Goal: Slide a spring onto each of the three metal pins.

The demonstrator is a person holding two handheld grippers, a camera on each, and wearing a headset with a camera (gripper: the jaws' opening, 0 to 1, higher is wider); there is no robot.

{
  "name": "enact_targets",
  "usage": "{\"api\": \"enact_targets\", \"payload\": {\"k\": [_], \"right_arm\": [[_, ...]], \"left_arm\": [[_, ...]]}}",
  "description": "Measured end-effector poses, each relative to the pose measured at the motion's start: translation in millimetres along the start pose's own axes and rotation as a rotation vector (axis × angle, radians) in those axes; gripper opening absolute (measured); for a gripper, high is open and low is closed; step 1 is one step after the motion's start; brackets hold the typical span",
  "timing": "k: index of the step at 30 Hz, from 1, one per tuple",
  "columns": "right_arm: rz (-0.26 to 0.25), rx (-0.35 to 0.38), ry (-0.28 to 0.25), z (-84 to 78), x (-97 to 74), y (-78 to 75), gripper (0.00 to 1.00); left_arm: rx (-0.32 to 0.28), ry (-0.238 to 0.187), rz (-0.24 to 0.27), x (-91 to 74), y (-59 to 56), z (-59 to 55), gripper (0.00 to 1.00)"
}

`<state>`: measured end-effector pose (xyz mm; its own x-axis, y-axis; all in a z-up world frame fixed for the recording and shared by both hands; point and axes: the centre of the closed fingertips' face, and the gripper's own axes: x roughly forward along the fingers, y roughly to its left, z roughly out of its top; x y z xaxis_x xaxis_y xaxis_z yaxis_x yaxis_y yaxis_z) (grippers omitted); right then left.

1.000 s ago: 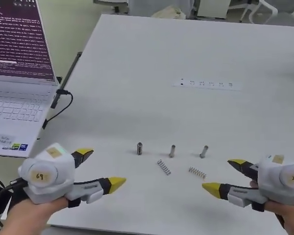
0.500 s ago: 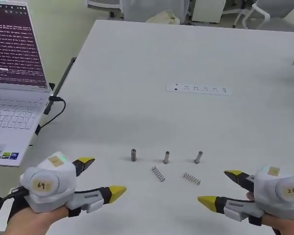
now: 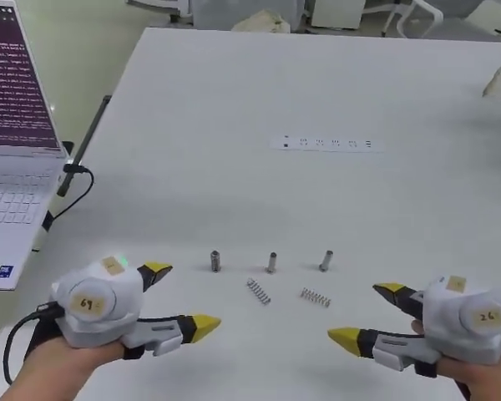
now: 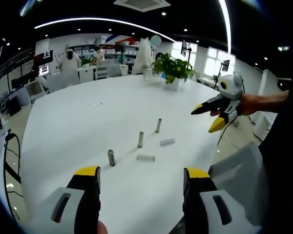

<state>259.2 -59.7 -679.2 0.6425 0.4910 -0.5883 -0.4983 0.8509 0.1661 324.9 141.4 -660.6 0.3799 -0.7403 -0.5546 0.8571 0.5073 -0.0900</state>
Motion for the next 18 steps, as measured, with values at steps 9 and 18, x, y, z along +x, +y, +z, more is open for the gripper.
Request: {"api": "enact_targets", "payload": {"k": [9, 18], "right_arm": [[-0.016, 0.008, -0.001, -3.2, -8.5, -2.3, 0.69], [-0.019, 0.014, 0.001, -6.3, -12.1, 0.1, 0.69]], "left_arm": [[0.069, 0.025, -0.079, 23.4, -14.1, 11.0, 0.65], [0.165, 0.066, -0.151, 40.9, -23.4, 15.9, 0.65]]}}
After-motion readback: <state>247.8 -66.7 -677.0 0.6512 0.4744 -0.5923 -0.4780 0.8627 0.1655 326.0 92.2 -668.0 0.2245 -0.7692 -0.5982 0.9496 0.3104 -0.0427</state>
